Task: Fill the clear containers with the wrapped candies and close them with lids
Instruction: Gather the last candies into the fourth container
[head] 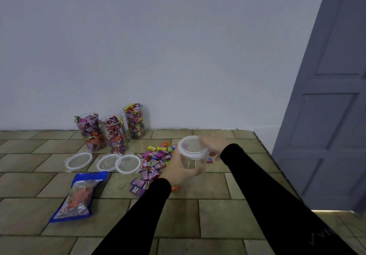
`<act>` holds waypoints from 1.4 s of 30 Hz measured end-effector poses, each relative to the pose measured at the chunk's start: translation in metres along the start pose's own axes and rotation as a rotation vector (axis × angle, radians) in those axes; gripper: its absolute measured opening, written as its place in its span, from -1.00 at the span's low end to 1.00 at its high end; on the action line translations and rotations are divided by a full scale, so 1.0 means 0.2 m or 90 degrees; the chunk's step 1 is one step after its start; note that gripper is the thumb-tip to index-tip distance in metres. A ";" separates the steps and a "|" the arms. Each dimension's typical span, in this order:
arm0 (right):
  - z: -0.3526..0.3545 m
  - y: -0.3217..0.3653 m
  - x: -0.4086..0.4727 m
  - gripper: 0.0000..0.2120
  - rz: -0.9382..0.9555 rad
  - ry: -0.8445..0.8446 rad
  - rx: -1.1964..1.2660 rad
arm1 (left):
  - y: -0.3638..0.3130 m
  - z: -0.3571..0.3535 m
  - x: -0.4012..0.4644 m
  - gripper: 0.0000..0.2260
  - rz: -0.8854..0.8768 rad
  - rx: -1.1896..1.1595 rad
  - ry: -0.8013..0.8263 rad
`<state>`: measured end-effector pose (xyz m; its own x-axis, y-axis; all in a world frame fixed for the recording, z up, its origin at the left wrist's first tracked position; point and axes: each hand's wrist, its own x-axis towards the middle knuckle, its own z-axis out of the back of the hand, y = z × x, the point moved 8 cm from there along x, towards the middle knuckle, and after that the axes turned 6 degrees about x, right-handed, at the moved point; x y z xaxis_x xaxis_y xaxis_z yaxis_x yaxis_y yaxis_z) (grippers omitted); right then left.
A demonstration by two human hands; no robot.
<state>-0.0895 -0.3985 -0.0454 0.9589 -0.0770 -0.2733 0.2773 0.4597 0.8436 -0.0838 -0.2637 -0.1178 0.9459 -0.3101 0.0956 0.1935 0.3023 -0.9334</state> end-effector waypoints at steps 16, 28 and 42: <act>0.08 0.01 -0.03 -0.55 0.069 -0.178 -0.052 | -0.03 0.01 0.00 -0.14 0.003 -0.017 -0.057; -0.41 0.42 0.06 -0.50 0.303 0.067 -0.674 | 0.03 0.03 -0.01 -0.35 0.111 0.169 0.032; -0.45 0.40 0.08 -0.62 0.307 0.157 -0.596 | 0.05 0.03 0.05 -0.35 0.090 0.207 0.072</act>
<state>-0.0585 -0.2844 -0.0241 0.8870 0.4252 -0.1801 -0.3831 0.8954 0.2271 -0.0714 -0.2582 -0.1232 0.9380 -0.3369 -0.0820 0.1530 0.6142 -0.7741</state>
